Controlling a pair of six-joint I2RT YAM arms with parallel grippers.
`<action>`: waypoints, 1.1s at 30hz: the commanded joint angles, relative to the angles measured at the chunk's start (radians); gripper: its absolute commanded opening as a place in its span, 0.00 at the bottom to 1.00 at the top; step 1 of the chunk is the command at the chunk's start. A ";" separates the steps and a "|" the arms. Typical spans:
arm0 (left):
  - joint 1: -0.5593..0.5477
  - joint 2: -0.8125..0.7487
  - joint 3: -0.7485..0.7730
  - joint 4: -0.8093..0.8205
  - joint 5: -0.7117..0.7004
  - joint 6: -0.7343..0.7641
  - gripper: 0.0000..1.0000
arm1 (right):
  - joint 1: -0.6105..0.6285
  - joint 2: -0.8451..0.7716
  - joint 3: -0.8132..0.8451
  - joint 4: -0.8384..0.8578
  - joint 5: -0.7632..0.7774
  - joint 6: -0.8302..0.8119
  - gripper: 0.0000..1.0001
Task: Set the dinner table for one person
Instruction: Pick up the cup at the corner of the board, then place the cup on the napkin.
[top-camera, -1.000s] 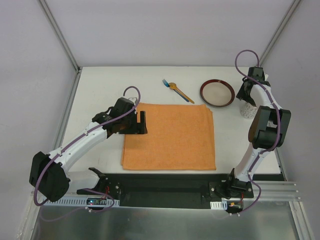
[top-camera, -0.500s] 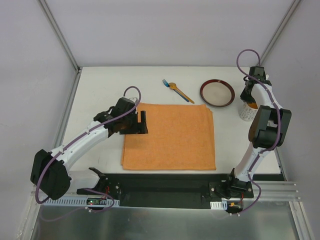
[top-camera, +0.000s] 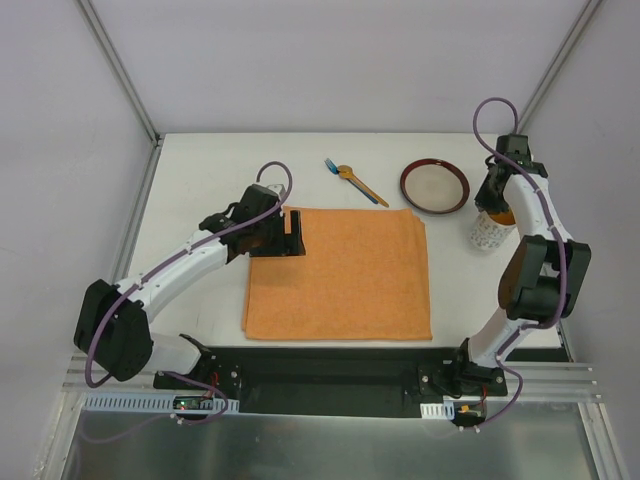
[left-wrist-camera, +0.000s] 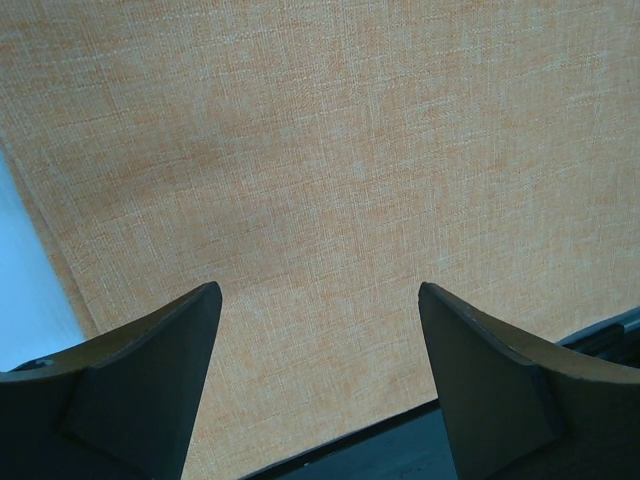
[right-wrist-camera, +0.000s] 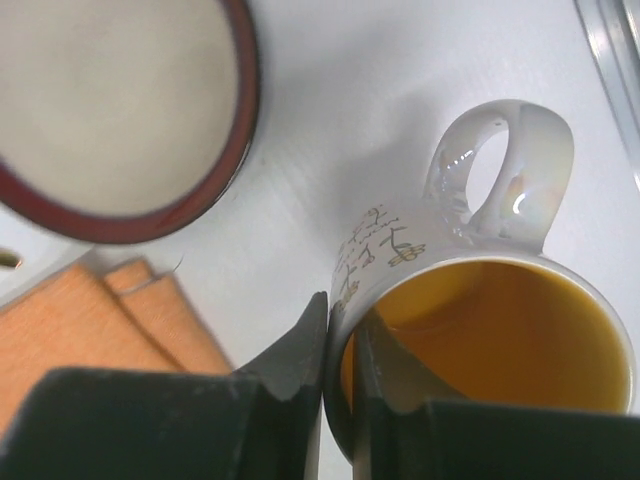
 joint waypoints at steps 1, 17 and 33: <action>-0.004 0.027 0.050 0.058 -0.013 0.029 0.80 | 0.075 -0.179 -0.028 -0.033 -0.034 0.033 0.01; -0.006 0.023 0.025 0.089 -0.026 0.035 0.80 | 0.372 -0.054 0.126 -0.116 -0.035 -0.020 0.01; -0.006 -0.043 -0.036 0.087 -0.047 0.012 0.80 | 0.578 0.065 0.256 -0.139 0.077 -0.041 0.01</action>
